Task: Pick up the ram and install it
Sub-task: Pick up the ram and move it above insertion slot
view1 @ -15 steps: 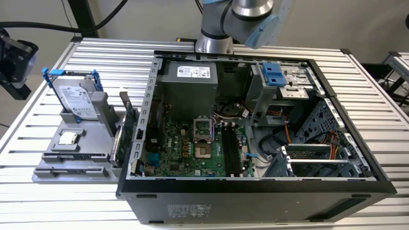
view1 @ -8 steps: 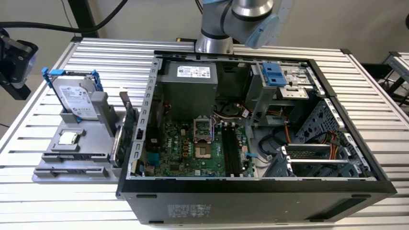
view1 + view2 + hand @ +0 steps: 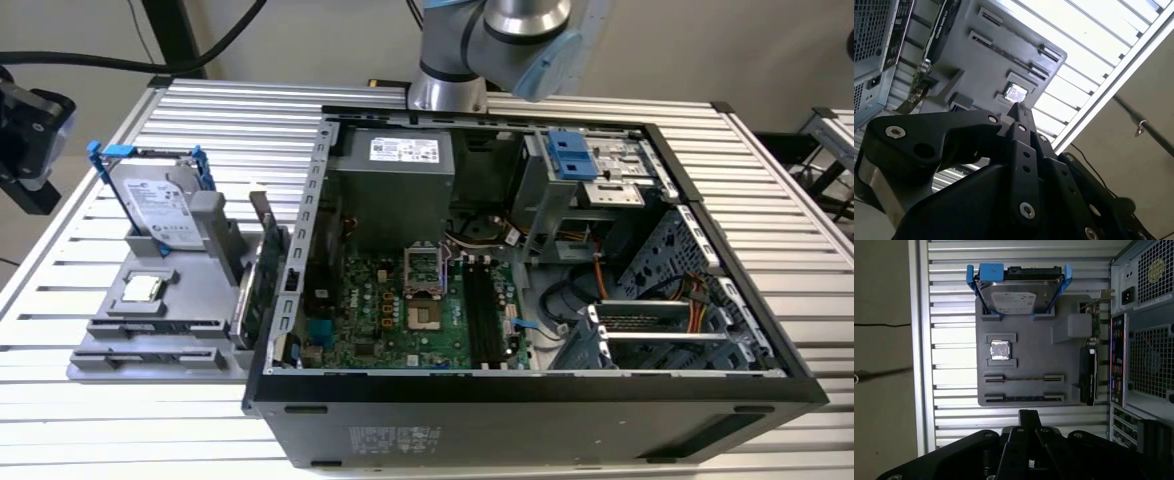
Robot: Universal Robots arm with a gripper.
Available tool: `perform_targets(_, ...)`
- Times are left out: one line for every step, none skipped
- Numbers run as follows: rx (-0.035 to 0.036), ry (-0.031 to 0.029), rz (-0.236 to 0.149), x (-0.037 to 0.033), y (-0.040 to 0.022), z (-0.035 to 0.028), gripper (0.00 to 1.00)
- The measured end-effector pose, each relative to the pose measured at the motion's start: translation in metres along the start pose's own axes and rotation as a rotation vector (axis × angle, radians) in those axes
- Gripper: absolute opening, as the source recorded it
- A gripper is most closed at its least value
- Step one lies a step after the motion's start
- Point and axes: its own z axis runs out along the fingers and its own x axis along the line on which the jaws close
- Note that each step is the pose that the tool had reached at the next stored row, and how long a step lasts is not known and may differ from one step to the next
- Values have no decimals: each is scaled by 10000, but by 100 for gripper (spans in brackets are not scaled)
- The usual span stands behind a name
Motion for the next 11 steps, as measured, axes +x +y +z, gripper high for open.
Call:
perform_targets(0,1,-10,0,-5,-1,0)
perform_targets(0,2,-21,0,-8,-1,0)
perform_targets(0,3,-39,-1,-9,-1,0)
perform_targets(-1,3,-65,-2,-10,-1,0)
perform_targets(-1,5,-92,-4,-10,-1,0)
perform_targets(-2,5,-109,-3,-11,-1,0)
perform_targets(-2,5,-110,-3,-11,0,0)
perform_targets(-2,8,-111,-4,-11,-1,0)
perform_targets(-2,11,-111,-4,-11,-1,0)
perform_targets(-2,12,-111,-3,-11,-1,0)
perform_targets(-2,12,-110,-3,-11,-1,0)
